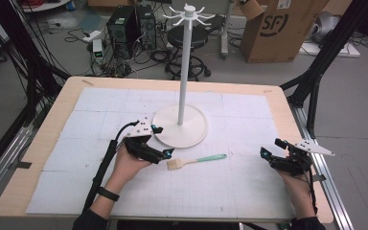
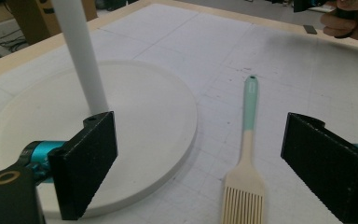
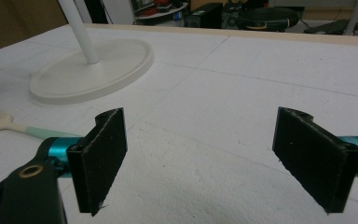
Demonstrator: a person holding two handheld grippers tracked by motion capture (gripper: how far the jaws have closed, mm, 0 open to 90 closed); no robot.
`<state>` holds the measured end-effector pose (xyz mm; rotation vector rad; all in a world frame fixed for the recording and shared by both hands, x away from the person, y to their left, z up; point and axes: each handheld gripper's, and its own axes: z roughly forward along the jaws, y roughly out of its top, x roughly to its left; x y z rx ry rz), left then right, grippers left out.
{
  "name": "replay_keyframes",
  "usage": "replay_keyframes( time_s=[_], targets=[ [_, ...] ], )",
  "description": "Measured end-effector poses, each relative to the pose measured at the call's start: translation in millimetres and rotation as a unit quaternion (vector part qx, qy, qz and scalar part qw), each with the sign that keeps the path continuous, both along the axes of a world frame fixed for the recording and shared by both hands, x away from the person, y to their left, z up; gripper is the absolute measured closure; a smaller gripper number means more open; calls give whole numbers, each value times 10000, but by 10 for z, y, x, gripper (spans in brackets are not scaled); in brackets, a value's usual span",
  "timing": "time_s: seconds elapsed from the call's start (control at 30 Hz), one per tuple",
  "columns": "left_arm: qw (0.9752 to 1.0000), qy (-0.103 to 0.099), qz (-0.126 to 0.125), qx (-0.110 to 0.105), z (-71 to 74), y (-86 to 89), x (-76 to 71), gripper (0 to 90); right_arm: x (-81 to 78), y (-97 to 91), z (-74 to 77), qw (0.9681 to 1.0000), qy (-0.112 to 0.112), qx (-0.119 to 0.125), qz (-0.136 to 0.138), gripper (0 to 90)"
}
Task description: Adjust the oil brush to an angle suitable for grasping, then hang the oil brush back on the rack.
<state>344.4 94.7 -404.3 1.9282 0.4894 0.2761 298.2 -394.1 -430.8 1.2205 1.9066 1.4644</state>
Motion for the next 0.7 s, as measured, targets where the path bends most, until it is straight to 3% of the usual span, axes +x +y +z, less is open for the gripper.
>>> replay_keyframes(
  time_s=[0.43, 0.5, 0.7],
  targets=[
    [9989, 49, -418, 202, -55, -349, 10, 120, 4, 1, 11, 10000, -38, -6, -8, 171],
    [9987, 94, -464, 160, -68, -395, 10, 136, 6, 2, 16, 10000, -41, -6, -13, 171],
    [9968, 128, -710, 351, -127, -556, 28, 192, 3, 2, 25, 10000, -57, -8, 0, 171]
  ],
)
